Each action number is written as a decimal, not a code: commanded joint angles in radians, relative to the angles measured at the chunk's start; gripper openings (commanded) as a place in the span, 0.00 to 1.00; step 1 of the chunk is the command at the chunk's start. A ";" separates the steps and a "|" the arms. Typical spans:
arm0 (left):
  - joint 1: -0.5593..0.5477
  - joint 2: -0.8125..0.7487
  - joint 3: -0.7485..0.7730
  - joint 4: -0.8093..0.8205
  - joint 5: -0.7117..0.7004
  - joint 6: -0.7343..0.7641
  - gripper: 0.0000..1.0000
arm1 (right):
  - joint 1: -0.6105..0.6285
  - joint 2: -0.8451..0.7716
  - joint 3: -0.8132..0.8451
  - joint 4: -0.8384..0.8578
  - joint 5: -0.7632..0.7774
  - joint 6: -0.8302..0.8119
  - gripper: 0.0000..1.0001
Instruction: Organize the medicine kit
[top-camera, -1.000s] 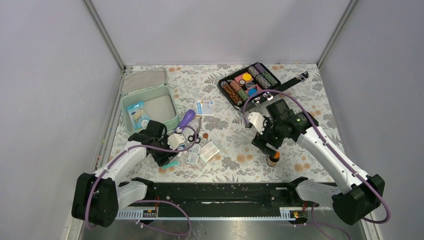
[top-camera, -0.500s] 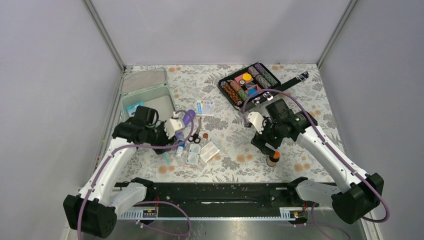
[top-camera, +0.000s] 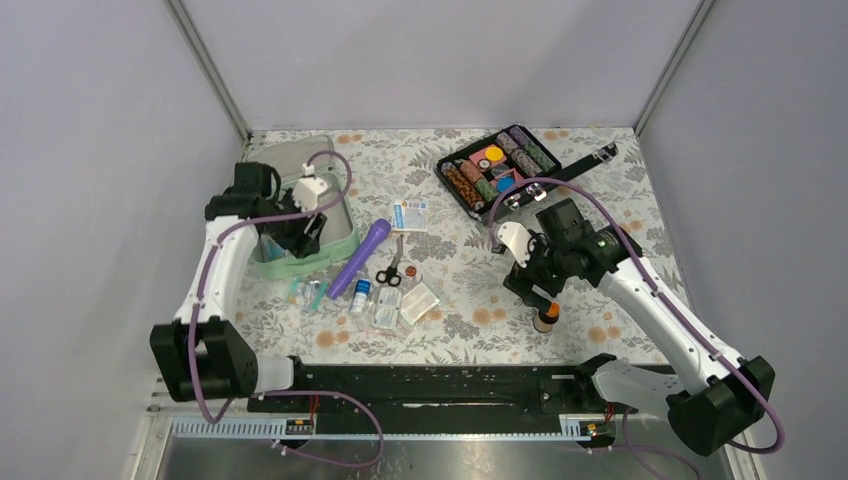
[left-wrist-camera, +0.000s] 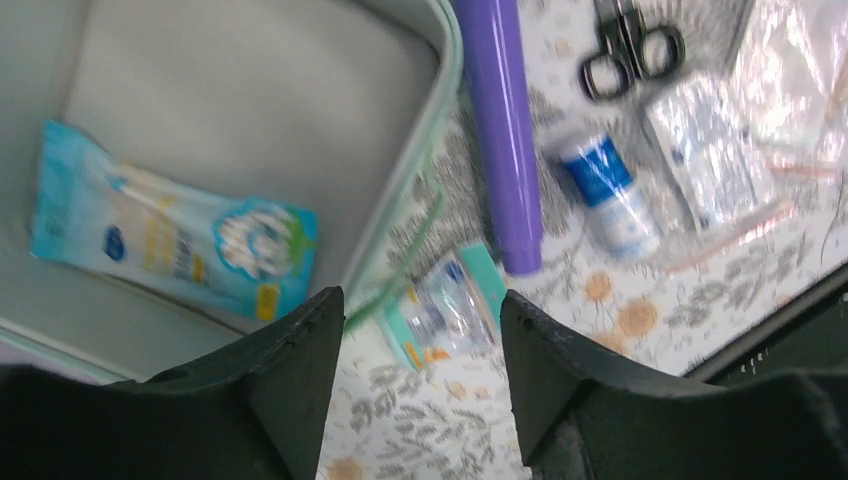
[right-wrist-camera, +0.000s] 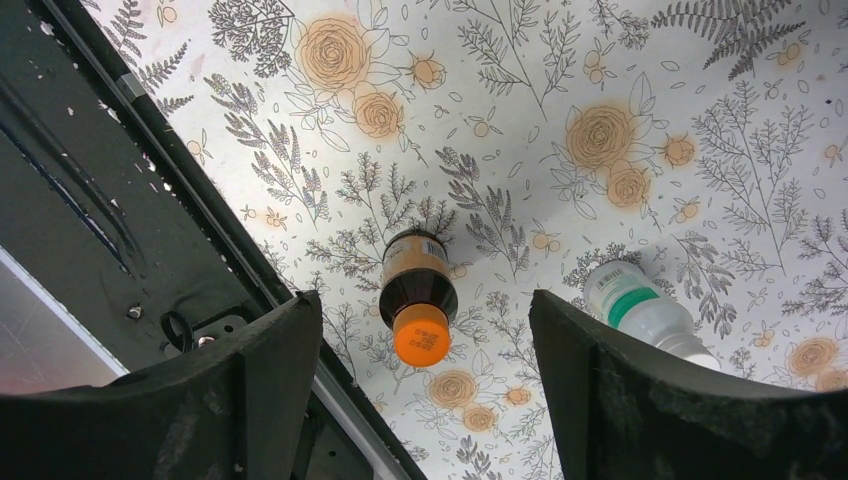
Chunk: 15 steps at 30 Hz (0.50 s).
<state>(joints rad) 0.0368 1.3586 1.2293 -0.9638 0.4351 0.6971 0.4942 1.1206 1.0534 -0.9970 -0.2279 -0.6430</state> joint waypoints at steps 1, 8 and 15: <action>0.033 -0.167 -0.172 -0.078 0.053 0.135 0.59 | -0.004 -0.035 -0.013 0.023 0.001 -0.008 0.83; 0.010 -0.224 -0.356 0.026 -0.030 0.024 0.56 | -0.004 0.002 0.026 0.021 -0.015 0.012 0.83; -0.178 -0.413 -0.545 0.202 -0.296 -0.257 0.63 | -0.003 0.012 0.028 0.028 -0.018 0.010 0.83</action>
<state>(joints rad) -0.0311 1.0428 0.7425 -0.8799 0.3077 0.6022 0.4942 1.1343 1.0477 -0.9810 -0.2291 -0.6411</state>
